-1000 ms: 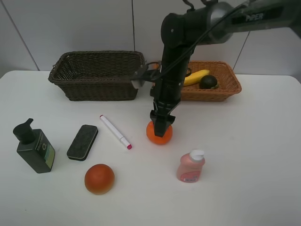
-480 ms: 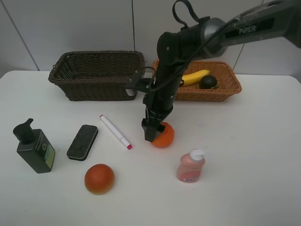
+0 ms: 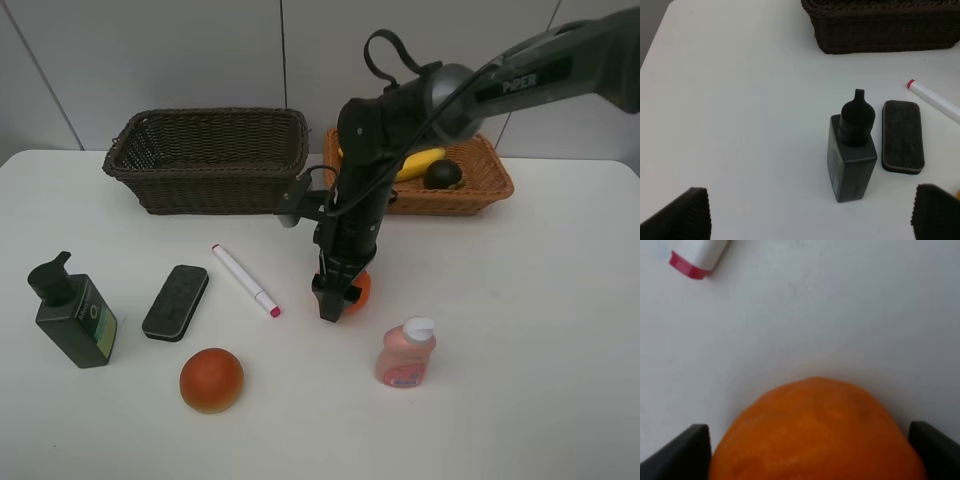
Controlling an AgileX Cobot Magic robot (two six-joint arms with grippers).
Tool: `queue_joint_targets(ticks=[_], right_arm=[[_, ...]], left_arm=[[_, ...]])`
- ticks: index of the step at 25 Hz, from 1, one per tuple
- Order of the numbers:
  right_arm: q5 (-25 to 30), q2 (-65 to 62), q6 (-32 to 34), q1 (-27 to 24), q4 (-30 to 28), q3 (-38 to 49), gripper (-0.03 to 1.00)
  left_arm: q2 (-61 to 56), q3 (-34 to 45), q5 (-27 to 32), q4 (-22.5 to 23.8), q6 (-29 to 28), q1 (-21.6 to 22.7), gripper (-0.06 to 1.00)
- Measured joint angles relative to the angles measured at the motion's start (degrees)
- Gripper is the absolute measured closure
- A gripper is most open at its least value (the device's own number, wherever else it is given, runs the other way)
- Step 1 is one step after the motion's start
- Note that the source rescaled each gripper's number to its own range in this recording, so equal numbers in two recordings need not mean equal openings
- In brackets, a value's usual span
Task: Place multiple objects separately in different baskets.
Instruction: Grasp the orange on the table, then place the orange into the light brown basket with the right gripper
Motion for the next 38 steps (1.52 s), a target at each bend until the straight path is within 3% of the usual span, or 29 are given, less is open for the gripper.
queue_joint_targets(ticks=[8,11,29,33,38], right_arm=[[-0.6,0.0,0.1,0.0,0.0,0.2,0.01],[-0.7,0.0,0.4,0.0,-0.1,0.2,0.16],[2.5,-4.2,0.6,0.0,-2.0,0.2,0.16],[5.0,-9.6,2.2,0.0,-6.0,-3.2,0.16],[5.7,-13.8,7.3,-0.1,-16.4,-11.5,0.16]], left_arm=[[0.0,0.0,0.0,0.0,0.0,0.0,-0.06],[0.0,0.0,0.0,0.0,0.0,0.0,-0.06],[0.0,0.0,0.0,0.0,0.0,0.0,-0.06],[0.0,0.0,0.0,0.0,0.0,0.0,-0.06],[0.0,0.0,0.0,0.0,0.0,0.0,-0.06]])
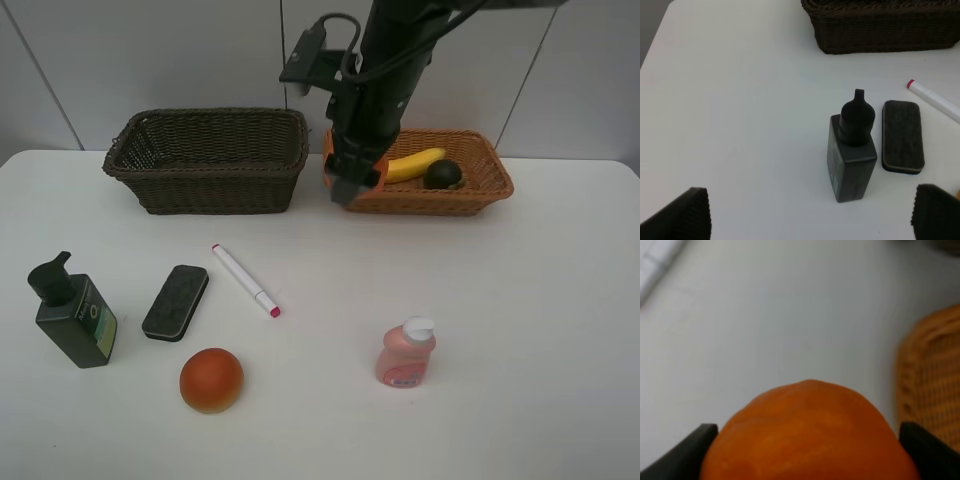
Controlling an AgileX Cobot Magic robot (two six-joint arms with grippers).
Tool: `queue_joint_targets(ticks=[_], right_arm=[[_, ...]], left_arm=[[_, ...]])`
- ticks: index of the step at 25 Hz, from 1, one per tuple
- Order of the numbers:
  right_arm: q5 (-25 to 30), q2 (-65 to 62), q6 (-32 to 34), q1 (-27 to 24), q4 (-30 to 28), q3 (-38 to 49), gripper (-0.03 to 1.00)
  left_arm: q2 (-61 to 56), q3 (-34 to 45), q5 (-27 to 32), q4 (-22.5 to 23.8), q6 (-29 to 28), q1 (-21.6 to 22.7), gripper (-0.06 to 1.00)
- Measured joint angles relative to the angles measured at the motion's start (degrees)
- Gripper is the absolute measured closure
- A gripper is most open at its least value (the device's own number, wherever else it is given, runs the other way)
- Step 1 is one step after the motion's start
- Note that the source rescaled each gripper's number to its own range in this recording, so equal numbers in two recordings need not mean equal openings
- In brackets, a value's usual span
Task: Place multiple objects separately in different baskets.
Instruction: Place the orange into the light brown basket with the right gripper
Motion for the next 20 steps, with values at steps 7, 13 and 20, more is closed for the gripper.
queue_joint_targets(ticks=[7,13,20], right_arm=[[-8.8,1.3,1.4,-5.7,-4.6,-5.5,0.16],[-16.1,6.8,1.4,-11.7,-4.1,-5.6,0.16],[-19.4,13.5,1.4,-14.5,-1.5,-5.6,0.16]], left_arm=[[0.0,0.0,0.0,0.0,0.0,0.0,-0.06],[0.0,0.0,0.0,0.0,0.0,0.0,-0.06],[0.0,0.0,0.0,0.0,0.0,0.0,-0.06]])
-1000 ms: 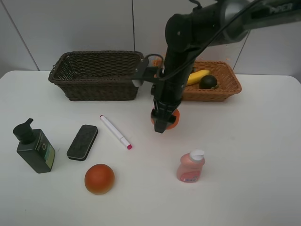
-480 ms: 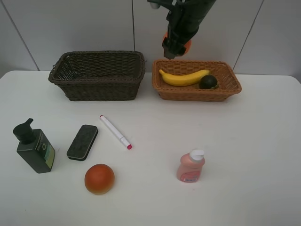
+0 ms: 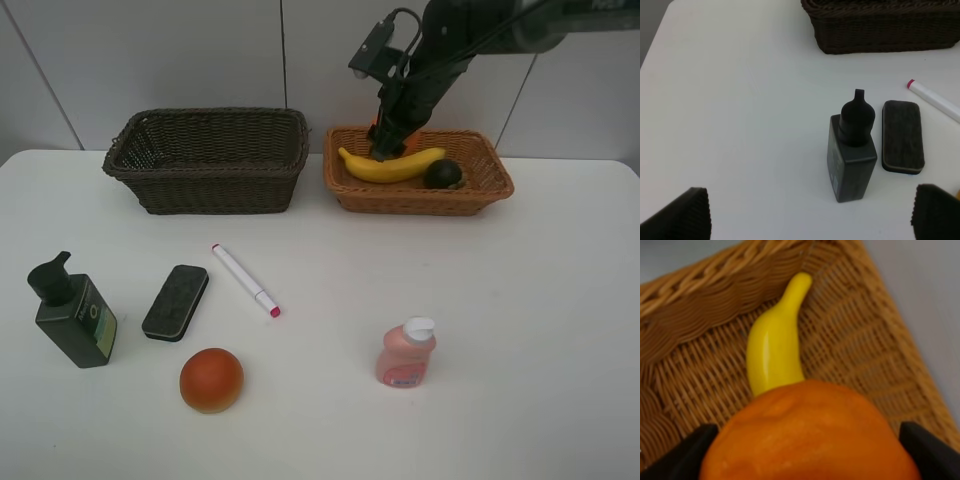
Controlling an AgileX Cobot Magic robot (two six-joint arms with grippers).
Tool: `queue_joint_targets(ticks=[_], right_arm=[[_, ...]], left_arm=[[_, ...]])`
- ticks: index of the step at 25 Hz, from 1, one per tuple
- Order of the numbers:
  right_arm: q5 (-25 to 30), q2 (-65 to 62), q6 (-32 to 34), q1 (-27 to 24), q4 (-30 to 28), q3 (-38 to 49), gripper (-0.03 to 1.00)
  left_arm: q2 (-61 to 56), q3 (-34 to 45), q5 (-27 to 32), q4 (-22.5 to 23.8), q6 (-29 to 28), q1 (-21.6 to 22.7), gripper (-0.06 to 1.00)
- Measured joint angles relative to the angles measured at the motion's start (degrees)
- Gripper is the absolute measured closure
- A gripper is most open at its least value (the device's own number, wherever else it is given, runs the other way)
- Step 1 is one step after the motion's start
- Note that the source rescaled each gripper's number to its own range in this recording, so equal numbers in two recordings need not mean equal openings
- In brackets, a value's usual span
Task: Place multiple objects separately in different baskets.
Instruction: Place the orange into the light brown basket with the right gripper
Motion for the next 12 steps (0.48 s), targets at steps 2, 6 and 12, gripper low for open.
queue_joint_targets(ticks=[2,6,12], right_arm=[[0.0,0.9,0.0,0.0,0.1,0.0,0.16],[-0.5,1.0,0.0,0.0,0.4,0.0,0.16],[-0.7,1.0,0.1,0.0,1.8,0.0,0.16]], left_arm=[[0.0,0.0,0.0,0.0,0.0,0.0,-0.06],[0.0,0.0,0.0,0.0,0.0,0.0,-0.06],[0.0,0.0,0.0,0.0,0.0,0.0,-0.06]])
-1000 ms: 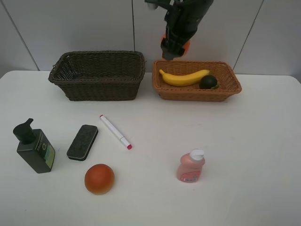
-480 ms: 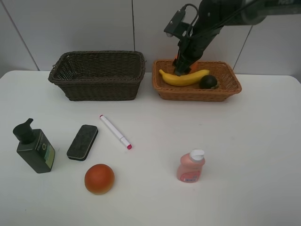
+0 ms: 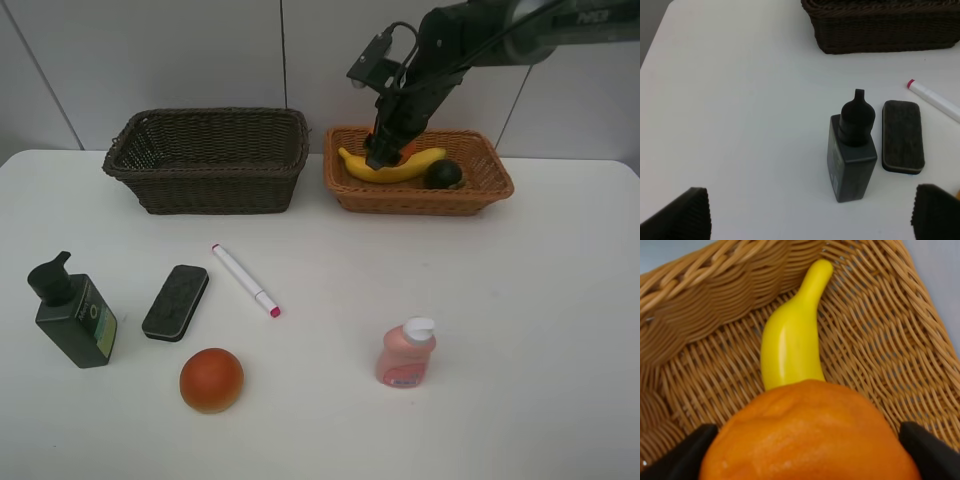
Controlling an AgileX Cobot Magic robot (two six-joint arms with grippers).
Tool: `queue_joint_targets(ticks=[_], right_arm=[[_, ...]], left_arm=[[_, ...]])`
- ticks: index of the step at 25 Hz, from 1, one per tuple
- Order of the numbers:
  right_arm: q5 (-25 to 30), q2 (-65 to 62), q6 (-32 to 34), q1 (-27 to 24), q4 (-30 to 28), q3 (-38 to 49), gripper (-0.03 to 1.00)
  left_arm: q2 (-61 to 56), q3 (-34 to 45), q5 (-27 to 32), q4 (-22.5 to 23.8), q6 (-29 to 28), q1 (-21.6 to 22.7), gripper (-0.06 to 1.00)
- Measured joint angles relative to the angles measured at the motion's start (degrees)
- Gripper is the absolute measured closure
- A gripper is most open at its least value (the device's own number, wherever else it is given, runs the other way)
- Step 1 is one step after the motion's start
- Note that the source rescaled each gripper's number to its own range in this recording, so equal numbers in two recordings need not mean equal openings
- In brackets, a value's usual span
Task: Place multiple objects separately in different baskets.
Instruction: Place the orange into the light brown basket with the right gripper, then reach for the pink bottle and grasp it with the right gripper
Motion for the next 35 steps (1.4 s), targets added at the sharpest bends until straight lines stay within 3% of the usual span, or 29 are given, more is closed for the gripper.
queue_joint_targets(ticks=[4,7,10,22,26,32,35], right_arm=[[0.3,0.0,0.0,0.0,2.3,0.0,0.16],[-0.5,0.0,0.0,0.0,2.3,0.0,0.04],[-0.6,0.0,0.0,0.0,2.3,0.0,0.00],[3.0,-0.4,0.0,0.0,2.3,0.0,-0.01],[8.9,-3.3,-0.1,0.0,2.3,0.0,-0.01],[25.0,-11.9,-1.5,1.1,2.9,0.0,-0.01],[30.7,-15.0,-5.1,1.3,6.2,0.0,-0.01]], left_arm=[[0.0,0.0,0.0,0.0,0.0,0.0,-0.06],[0.0,0.0,0.0,0.0,0.0,0.0,-0.06],[0.0,0.0,0.0,0.0,0.0,0.0,-0.06],[0.0,0.0,0.0,0.0,0.0,0.0,-0.06],[0.0,0.0,0.0,0.0,0.0,0.0,-0.06],[0.0,0.0,0.0,0.0,0.0,0.0,-0.06],[0.0,0.0,0.0,0.0,0.0,0.0,-0.06]])
